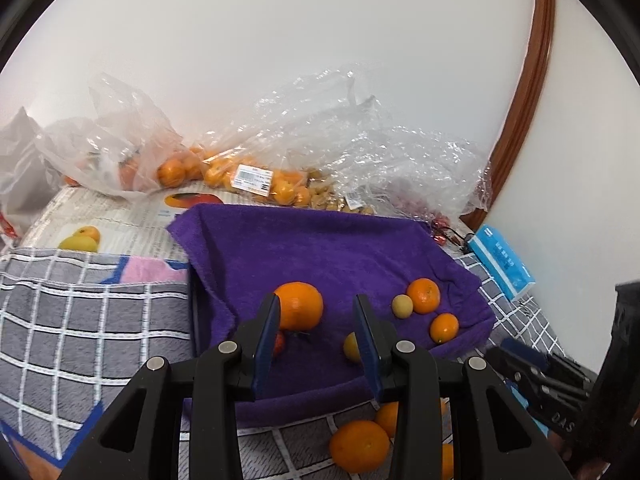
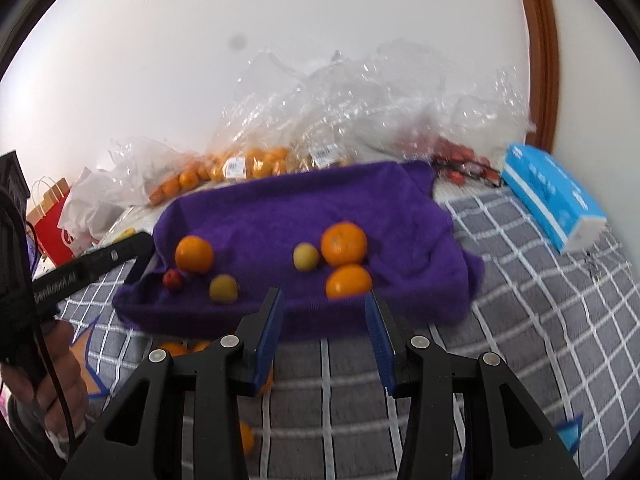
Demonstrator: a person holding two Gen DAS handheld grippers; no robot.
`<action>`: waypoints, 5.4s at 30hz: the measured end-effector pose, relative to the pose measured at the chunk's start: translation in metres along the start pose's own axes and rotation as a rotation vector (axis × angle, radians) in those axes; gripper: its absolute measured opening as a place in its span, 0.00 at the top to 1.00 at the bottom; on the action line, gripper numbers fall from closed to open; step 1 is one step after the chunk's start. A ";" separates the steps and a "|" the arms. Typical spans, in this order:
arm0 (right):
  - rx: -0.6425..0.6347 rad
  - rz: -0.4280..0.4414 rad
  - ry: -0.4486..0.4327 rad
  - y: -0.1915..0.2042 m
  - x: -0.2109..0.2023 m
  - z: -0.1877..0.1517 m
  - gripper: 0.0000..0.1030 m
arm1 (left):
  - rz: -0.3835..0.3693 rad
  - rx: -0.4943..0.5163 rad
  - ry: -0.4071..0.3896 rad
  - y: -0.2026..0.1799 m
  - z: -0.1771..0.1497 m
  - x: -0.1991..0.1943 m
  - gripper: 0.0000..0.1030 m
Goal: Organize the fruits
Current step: 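Withdraw both tools from the towel back toward the fruit row, then grasp an orange with the right tool while the left tool grasps a large orange, then lift both held oranges off the bed cover with both tools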
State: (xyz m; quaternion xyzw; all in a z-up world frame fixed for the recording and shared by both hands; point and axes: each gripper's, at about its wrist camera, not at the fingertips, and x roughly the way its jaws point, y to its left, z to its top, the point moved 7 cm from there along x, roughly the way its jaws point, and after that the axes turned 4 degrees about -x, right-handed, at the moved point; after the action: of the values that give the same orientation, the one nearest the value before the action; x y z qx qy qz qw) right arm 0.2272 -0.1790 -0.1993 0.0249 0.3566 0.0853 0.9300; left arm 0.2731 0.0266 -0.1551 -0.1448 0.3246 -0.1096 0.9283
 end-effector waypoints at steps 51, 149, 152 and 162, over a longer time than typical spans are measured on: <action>-0.108 0.041 0.123 0.028 0.001 -0.064 0.66 | -0.006 0.030 0.146 0.019 -0.094 -0.039 0.51; -0.068 -0.013 0.083 -0.043 -0.010 -0.060 0.66 | -0.025 -0.097 0.106 -0.006 -0.099 -0.026 0.63; -0.068 -0.006 0.065 -0.042 -0.013 -0.059 0.66 | -0.030 -0.094 0.095 -0.007 -0.098 -0.028 0.63; 0.030 0.018 0.046 -0.059 -0.022 -0.056 0.66 | -0.032 -0.137 0.084 0.000 -0.095 -0.031 0.63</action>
State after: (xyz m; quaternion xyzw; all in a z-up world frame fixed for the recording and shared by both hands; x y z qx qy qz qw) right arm 0.1822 -0.2414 -0.2329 0.0402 0.3789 0.0887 0.9203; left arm 0.1890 0.0167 -0.2083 -0.2083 0.3678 -0.1078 0.8999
